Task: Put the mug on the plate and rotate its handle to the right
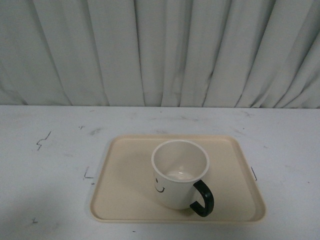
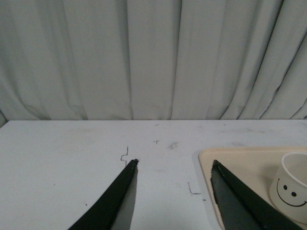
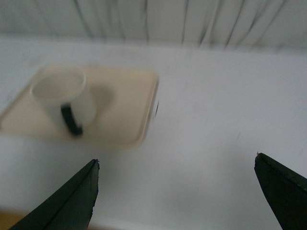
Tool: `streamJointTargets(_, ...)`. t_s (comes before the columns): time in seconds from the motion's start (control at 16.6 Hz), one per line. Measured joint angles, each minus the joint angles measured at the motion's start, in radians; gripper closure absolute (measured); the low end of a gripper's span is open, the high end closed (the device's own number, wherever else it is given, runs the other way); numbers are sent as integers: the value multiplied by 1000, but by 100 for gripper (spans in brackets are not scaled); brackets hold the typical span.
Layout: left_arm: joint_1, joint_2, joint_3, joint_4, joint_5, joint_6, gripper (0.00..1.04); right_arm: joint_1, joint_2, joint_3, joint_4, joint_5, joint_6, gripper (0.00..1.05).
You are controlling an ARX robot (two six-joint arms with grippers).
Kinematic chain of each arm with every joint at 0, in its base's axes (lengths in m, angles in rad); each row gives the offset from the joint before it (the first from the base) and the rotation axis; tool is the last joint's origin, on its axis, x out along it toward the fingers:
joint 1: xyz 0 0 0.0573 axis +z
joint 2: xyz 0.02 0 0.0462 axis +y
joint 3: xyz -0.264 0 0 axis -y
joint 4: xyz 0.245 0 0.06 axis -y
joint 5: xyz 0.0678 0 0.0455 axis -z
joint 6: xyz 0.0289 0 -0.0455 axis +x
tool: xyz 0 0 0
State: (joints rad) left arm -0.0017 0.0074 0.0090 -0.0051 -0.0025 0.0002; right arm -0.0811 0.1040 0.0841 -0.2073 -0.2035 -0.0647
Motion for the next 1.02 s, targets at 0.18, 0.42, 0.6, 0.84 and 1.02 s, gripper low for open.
streamJointTargets(0.18, 1, 0, 0, 1, -1, 0, 23, 72, 548, 185, 60, -243, -147, 6)
streamJointTargets(0.42, 2, 0, 0, 2, 2, 0, 7, 274, 1122, 529, 98, -39, -164, 6)
streamJointTargets(0.6, 2, 0, 0, 1, 3, 0, 7, 380, 1429, 806, -11, 5, -153, 6)
streamJointTargets(0.84, 2, 0, 0, 1, 2, 0, 7, 418, 1761, 1110, -171, 29, -60, 6)
streamJointTargets(1.02, 2, 0, 0, 1, 2, 0, 7, 438, 1890, 1207, -203, 29, 26, 6)
